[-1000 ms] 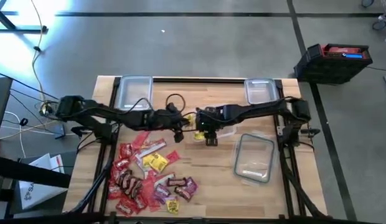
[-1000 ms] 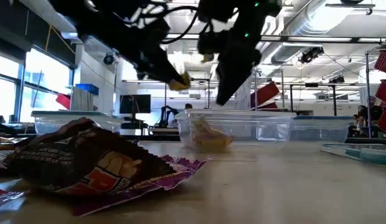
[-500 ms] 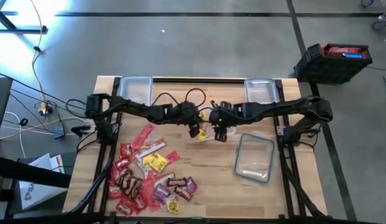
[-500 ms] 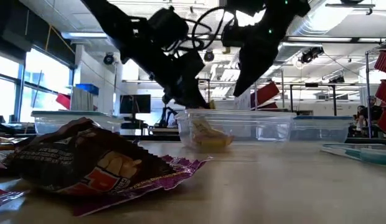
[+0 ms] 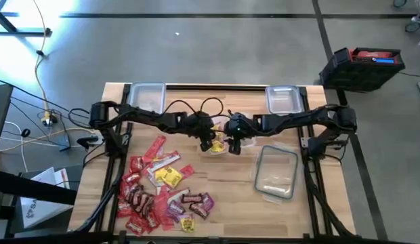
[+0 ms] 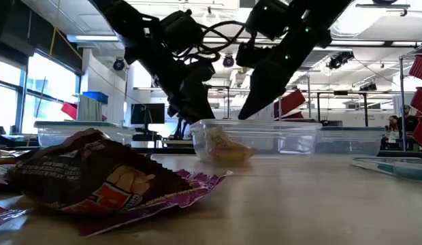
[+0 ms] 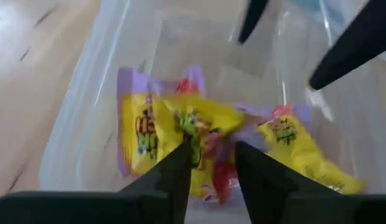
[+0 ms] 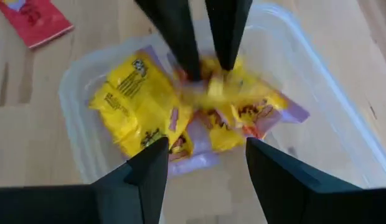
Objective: Sort candy
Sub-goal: Put the yellow candy into the center transparent bin, then put the center yellow candy into the center transparent bin
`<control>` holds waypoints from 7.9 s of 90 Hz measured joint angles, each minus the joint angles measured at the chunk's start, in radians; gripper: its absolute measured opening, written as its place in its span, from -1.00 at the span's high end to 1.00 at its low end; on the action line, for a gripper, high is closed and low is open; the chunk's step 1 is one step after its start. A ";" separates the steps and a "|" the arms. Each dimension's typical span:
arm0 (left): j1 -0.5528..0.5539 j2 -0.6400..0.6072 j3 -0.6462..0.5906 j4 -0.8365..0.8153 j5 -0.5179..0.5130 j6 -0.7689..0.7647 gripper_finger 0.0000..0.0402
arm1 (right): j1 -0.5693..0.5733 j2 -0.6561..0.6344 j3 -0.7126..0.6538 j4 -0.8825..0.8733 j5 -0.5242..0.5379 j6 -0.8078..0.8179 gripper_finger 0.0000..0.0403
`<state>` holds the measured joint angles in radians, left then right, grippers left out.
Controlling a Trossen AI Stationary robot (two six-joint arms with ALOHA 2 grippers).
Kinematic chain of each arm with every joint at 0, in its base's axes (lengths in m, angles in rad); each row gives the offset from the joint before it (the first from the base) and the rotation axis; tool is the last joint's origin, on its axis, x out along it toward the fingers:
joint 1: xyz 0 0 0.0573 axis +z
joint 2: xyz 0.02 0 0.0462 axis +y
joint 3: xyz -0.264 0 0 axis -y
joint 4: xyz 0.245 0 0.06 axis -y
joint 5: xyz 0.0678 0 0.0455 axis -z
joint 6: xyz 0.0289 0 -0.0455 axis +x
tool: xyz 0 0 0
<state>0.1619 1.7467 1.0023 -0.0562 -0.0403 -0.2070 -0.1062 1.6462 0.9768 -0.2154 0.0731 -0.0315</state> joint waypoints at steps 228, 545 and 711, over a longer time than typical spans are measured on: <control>-0.630 0.038 -0.013 -0.271 -0.226 -0.362 0.28 | 0.547 0.350 0.142 0.480 0.143 0.346 0.08; -0.482 -0.766 -0.807 0.501 -0.434 -0.158 0.28 | 0.117 0.140 0.191 0.115 0.121 0.084 0.32; -0.475 -0.766 -0.807 0.413 -0.338 -0.187 0.28 | 0.342 0.444 0.193 0.466 0.165 0.177 0.32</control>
<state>-0.3130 0.9806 0.1956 0.3572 -0.3783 -0.3935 0.2356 2.0902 1.1698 0.2508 0.2378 0.1455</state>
